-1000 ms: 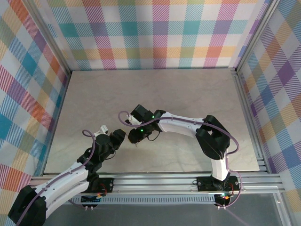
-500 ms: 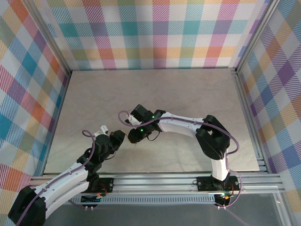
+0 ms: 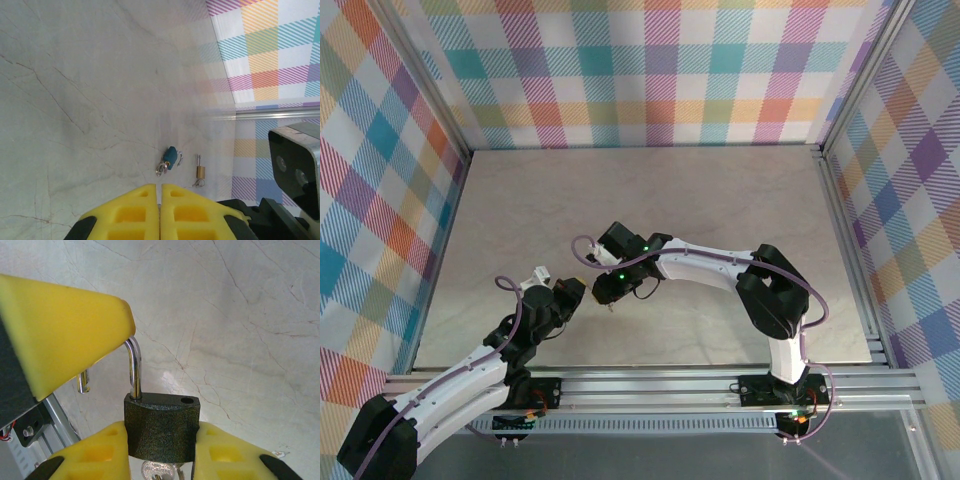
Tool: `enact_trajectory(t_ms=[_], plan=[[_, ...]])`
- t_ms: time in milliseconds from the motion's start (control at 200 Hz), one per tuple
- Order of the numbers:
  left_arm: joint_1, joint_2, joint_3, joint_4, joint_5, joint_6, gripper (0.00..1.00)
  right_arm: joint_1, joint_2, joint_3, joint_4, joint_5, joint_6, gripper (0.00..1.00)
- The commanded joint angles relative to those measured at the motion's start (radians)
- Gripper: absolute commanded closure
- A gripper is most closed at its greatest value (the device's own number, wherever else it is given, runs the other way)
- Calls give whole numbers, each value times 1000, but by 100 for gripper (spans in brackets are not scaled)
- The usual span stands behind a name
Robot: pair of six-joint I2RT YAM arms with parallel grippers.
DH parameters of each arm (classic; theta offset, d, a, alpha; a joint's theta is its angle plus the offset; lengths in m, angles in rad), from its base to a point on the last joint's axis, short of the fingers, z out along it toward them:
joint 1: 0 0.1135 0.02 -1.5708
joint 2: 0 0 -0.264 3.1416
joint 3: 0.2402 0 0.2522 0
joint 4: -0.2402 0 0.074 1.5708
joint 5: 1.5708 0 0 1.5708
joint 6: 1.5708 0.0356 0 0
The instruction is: Lock with the key
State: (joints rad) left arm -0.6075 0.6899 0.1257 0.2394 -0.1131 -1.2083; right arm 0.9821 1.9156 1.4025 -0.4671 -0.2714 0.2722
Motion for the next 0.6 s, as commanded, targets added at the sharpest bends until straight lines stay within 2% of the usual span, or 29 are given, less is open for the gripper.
enact_trajectory(t_ms=[0, 595], plan=[[-11, -4, 16, 1, -3, 1, 100, 6, -47, -16, 25, -26, -9, 97], [-14, -36, 58, -91, -45, -4, 100, 5, -147, -124, 85, 9, 2, 54]])
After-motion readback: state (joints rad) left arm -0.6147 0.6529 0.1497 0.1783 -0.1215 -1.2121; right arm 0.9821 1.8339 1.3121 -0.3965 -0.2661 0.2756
